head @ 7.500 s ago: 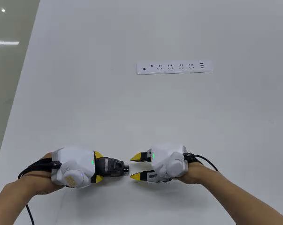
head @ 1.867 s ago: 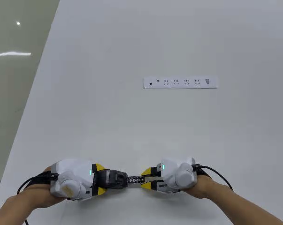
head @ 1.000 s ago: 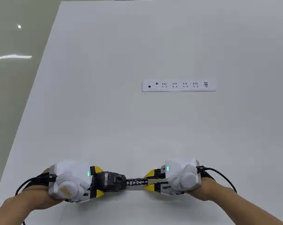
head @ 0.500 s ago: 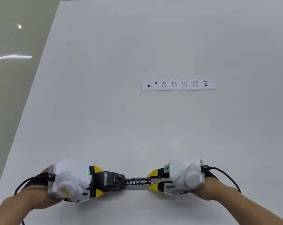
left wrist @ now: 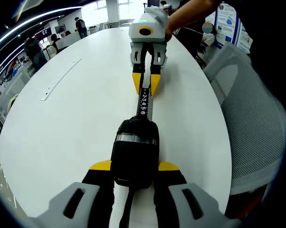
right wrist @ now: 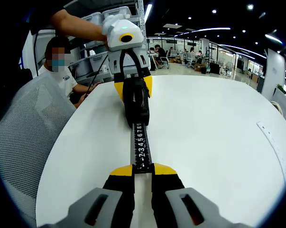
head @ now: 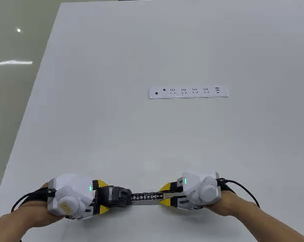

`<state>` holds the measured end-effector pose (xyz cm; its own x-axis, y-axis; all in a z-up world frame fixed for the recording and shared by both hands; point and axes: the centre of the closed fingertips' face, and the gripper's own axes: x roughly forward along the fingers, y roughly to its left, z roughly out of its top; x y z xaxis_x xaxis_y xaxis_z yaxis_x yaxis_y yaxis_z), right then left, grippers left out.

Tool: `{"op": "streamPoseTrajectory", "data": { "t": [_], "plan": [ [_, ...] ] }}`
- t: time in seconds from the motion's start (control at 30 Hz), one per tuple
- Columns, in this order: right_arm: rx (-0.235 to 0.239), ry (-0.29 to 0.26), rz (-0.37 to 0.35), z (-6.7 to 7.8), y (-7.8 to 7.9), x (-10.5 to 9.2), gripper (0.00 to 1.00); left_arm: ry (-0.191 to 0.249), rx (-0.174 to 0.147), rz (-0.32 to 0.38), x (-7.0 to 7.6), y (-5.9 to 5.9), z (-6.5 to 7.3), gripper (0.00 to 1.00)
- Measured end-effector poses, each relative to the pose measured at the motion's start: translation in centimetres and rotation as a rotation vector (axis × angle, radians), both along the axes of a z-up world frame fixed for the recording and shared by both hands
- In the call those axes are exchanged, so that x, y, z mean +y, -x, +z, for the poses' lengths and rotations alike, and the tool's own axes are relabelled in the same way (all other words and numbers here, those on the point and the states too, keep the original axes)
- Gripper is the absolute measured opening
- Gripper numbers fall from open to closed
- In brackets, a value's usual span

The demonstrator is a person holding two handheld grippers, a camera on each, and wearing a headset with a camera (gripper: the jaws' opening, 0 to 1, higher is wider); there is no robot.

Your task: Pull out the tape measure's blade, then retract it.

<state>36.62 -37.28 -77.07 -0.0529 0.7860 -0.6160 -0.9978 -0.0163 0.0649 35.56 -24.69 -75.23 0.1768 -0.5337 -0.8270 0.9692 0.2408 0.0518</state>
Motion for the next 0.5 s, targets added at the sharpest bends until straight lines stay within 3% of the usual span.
{"op": "streamPoseTrajectory", "data": {
  "t": [0.5],
  "plan": [
    [0.008,0.001,-0.001,-0.08,-0.01,-0.8,0.1,-0.004,0.002,-0.005,-0.06,0.03,-0.02,0.27]
  ]
}}
